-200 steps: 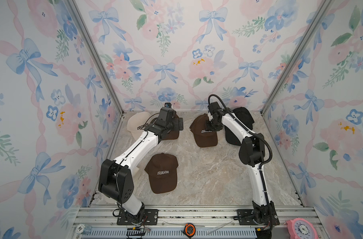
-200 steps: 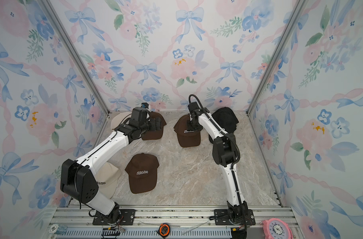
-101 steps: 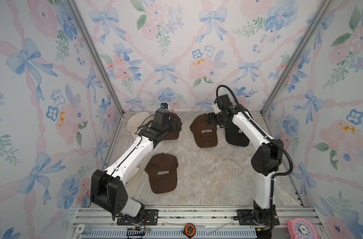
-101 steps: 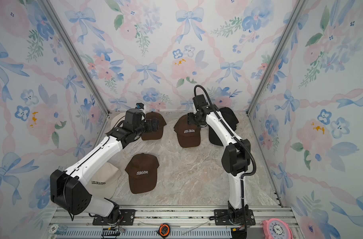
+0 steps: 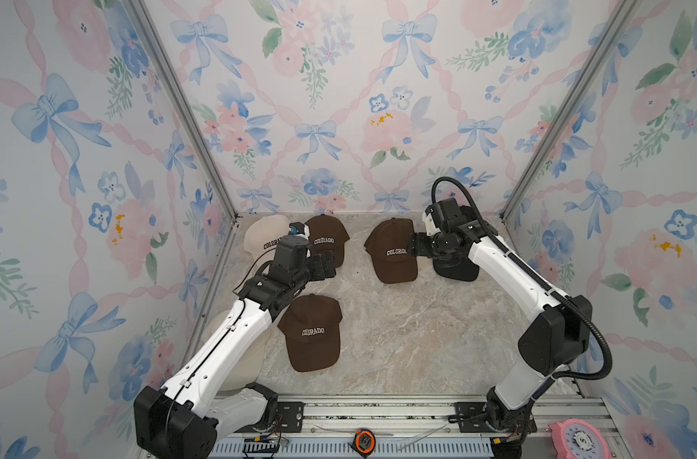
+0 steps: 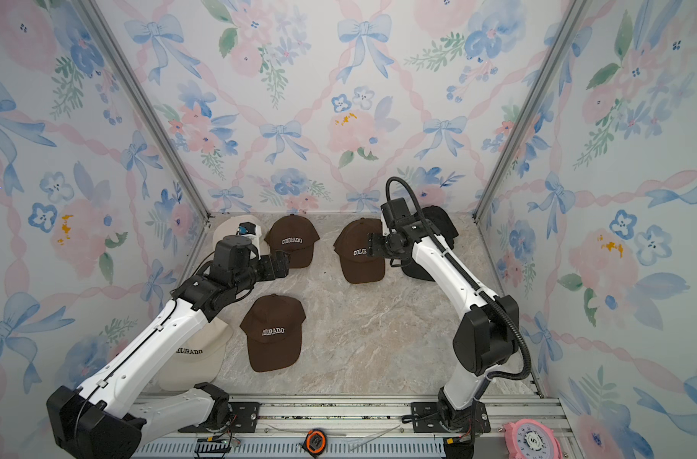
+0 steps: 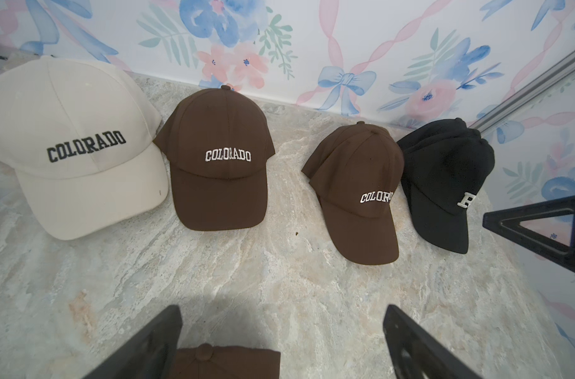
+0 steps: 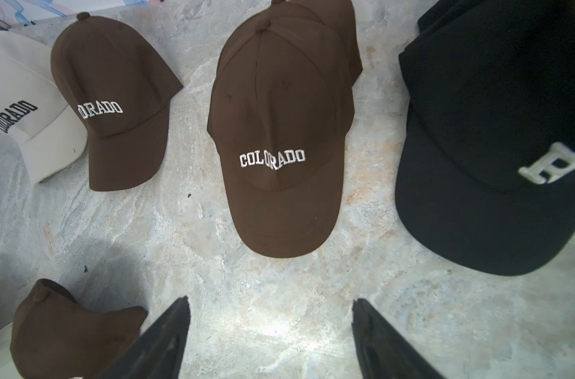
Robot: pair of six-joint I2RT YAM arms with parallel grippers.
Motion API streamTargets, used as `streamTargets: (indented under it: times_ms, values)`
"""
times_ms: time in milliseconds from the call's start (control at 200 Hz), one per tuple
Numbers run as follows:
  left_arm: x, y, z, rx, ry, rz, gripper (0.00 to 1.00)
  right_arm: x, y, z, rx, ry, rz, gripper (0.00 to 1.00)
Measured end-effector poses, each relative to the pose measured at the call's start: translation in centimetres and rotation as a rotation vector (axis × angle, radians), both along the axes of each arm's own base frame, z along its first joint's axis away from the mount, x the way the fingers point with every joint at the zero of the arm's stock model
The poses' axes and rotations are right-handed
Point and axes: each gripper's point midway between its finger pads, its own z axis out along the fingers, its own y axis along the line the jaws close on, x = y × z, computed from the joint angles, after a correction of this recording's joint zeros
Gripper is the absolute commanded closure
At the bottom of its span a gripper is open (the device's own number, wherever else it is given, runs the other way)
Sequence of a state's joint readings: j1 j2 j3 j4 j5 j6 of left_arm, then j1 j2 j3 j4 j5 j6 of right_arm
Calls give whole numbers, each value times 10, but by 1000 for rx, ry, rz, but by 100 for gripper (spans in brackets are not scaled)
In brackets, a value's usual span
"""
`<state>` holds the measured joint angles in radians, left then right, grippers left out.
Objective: Stack the baseball caps by color
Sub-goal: Place the baseball cap on the baseball cap, then pick up the baseball cap from the center of the board.
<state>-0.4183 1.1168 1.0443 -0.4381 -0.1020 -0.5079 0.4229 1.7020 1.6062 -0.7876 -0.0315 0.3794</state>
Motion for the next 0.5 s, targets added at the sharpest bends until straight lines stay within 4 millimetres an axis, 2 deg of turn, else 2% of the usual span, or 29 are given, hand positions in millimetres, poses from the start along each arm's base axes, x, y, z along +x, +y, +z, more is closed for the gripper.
streamTargets:
  times_ms: [40,60,175,190,230,360,500]
  values:
    - [-6,3,-4,-4,13,6,2,-7,5,-2,-2,7,9,18]
    - [-9,4,-6,-4,23,9,2,-9,7,-3,-2,8,15,12]
    - [-27,11,-26,-2,93,26,3,-26,21,-5,-8,8,40,7]
    - [-29,12,-28,-3,102,28,3,-29,22,-4,-9,6,44,0]
    - [-36,14,-37,-5,127,32,3,-35,26,-3,-12,2,54,4]
    - [-62,21,-63,-22,199,52,4,-56,31,1,-13,-16,68,4]
    - [-86,27,-79,-62,242,76,6,-78,27,1,-16,-18,72,4]
